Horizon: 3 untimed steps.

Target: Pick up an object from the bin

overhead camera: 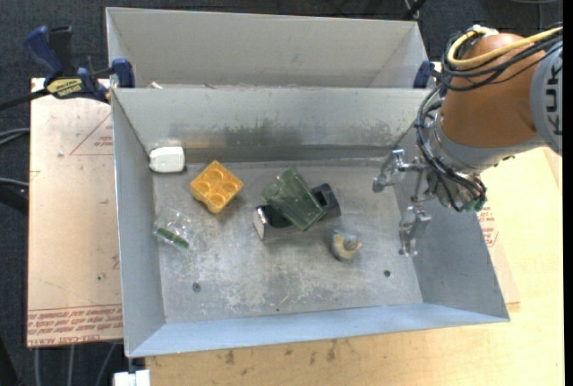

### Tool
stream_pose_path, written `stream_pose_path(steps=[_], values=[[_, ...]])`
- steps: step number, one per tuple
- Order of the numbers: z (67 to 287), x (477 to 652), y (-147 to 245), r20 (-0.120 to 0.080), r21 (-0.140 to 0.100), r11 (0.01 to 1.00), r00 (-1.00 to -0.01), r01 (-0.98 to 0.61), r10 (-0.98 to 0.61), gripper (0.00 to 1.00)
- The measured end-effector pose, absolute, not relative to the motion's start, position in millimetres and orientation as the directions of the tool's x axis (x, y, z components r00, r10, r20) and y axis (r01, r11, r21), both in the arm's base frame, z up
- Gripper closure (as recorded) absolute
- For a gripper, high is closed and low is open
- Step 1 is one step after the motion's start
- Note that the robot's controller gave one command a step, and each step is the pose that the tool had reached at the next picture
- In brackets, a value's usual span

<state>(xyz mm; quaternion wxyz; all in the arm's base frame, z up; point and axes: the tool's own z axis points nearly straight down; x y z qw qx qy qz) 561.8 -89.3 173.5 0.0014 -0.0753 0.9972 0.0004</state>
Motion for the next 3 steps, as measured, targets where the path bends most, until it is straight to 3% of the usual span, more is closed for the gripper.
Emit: stream_pose_path(steps=[1,2,3], values=[[163.2,558.5,-78.1,-0.002,0.001,0.959,-0.959,-0.285,-0.285,0.0],[107.5,541.5,-63.7,-0.007,0.0,0.993,-0.993,-0.119,-0.119,0.0],[85.2,543.8,-52.3,0.006,0.003,0.998,-0.998,-0.07,-0.07,0.0]])
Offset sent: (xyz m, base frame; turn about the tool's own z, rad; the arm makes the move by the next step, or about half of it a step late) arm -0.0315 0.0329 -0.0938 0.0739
